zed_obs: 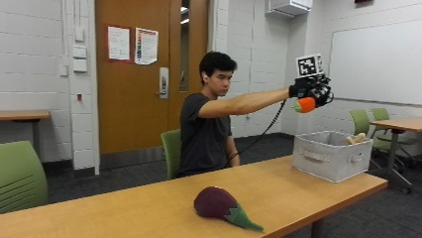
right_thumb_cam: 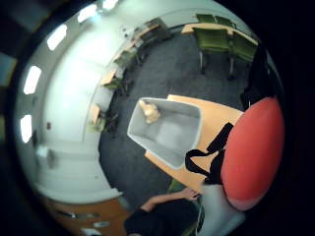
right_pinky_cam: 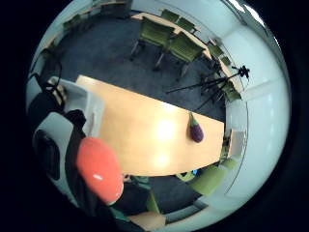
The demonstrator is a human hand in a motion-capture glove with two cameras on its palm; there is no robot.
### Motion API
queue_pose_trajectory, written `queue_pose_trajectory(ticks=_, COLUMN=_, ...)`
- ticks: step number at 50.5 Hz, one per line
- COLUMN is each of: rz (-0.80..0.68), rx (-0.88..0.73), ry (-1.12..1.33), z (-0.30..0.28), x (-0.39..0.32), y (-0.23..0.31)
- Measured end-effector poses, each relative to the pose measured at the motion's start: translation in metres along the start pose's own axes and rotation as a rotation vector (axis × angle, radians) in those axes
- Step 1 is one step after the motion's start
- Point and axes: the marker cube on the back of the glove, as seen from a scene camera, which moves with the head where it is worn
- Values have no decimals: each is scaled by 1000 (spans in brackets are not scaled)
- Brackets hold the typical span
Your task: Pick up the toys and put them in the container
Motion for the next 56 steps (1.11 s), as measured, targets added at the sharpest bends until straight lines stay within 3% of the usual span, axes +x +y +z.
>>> queue_pose_trajectory(ticks=6, rz=190, rx=-12, ry=-4, z=5, x=-54, y=-39)
queue_pose_trajectory(ticks=11, rz=32, rx=-31, ry=13, z=21, x=-104, y=-56)
queue_pose_trajectory(ticks=14, rz=51, rx=-41, ry=3, z=32, x=-119, y=-64)
queue_pose_trajectory(ticks=19, rz=35, rx=-43, ry=-98, z=47, x=-74, y=-67)
queue_pose_trajectory(ticks=26, rz=72, rx=-34, ry=-158, z=59, x=-81, y=-76)
queue_pose_trajectory(ticks=31, rz=105, rx=-36, ry=-81, z=69, x=-73, y=-78)
queue_pose_trajectory(ticks=39, rz=12, rx=-47, ry=-42, z=76, x=-62, y=-69)
queue_pose_trajectory(ticks=43, rz=24, rx=-6, ry=43, z=77, x=-90, y=-68)
queue_pose_trajectory(ticks=47, rz=12, rx=39, ry=-47, z=70, x=-118, y=-63)
queue_pose_trajectory(ticks=53, rz=30, rx=41, ry=44, z=69, x=-78, y=-45)
queue_pose_trajectory(ticks=56, rz=18, rx=36, ry=-46, z=64, x=-51, y=-32)
